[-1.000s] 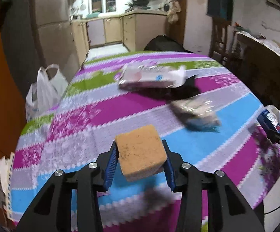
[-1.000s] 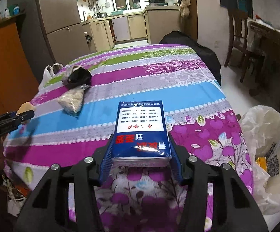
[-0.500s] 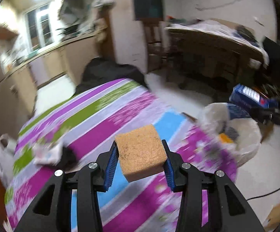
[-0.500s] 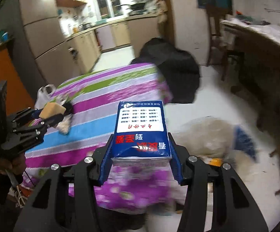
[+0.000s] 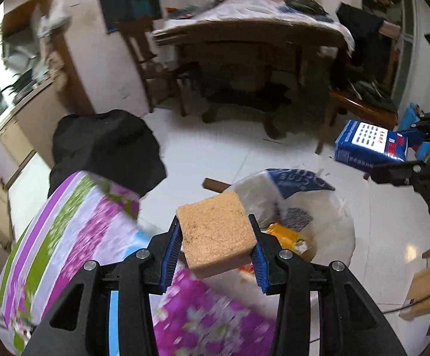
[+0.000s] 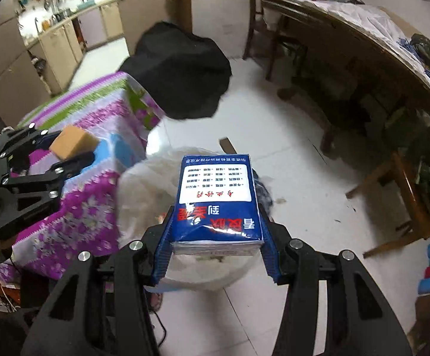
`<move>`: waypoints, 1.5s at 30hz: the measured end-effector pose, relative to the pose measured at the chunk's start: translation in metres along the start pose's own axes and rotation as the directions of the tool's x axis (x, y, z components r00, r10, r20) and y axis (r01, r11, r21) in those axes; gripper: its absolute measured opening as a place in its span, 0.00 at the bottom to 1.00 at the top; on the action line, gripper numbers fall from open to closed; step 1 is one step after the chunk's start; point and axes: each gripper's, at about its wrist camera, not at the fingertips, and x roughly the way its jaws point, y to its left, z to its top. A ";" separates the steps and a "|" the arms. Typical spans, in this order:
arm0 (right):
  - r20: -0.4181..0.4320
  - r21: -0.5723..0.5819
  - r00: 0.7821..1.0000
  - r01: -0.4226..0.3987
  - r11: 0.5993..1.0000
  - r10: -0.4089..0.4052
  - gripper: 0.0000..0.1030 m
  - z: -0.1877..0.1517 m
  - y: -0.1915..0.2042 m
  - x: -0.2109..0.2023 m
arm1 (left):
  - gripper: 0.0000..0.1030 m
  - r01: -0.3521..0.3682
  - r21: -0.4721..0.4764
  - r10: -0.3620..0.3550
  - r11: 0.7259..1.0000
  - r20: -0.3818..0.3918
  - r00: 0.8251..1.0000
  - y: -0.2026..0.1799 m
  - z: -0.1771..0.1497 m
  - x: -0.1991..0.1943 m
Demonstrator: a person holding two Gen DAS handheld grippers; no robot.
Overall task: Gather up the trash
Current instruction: 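Carry the sponge block and tissue pack over the trash bag, then open both tools to drop the sponge and tissue pack into the bag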
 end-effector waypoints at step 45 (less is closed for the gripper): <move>-0.122 -0.130 0.992 0.021 0.991 -0.037 0.47 0.015 0.008 0.051 | 0.42 -0.062 0.037 0.064 0.997 -0.059 0.996 -0.038 -0.005 0.086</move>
